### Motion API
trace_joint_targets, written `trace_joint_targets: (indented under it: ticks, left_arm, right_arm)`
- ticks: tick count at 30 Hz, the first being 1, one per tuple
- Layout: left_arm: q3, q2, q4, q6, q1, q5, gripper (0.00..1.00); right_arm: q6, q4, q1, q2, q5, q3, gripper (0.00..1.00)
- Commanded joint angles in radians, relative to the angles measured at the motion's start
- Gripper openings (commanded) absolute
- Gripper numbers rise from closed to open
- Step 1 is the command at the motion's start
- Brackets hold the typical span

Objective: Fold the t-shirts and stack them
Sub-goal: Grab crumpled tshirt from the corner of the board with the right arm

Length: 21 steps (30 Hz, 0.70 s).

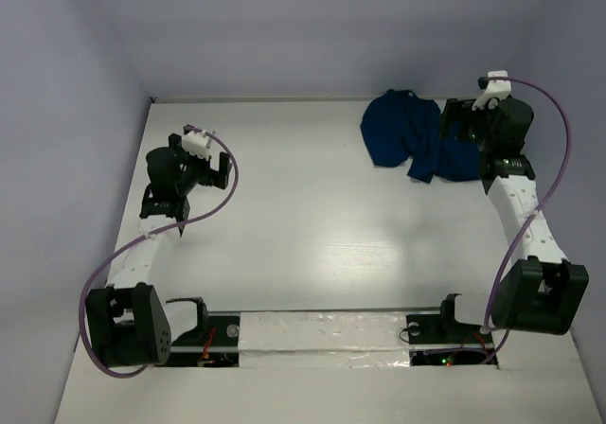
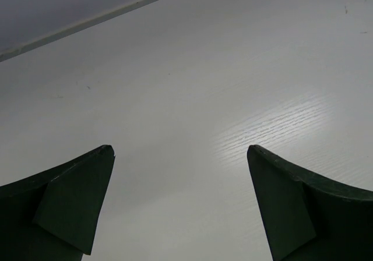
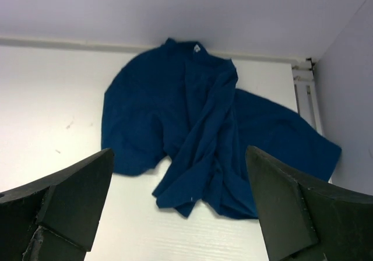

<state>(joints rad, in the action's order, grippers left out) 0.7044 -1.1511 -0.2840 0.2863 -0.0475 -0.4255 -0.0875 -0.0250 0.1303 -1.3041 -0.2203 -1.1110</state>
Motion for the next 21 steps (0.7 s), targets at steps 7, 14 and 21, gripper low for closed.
trace_joint_targets:
  ticks: [7,14,21]
  left_arm:
    - [0.004,0.007,-0.017,-0.007,-0.005,-0.016,0.99]
    - [0.003,0.011,-0.012,-0.007,-0.005,-0.013,0.99]
    - [0.003,0.019,-0.009,-0.004,-0.005,-0.013,0.99]
  right_arm:
    - [0.038,-0.165,0.003,-0.154,-0.143,-0.189,0.94]
    - [0.043,-0.447,0.003,-0.487,-0.113,-0.568,0.78]
    - [0.075,-0.703,0.003,-0.767,-0.067,-0.938,0.72]
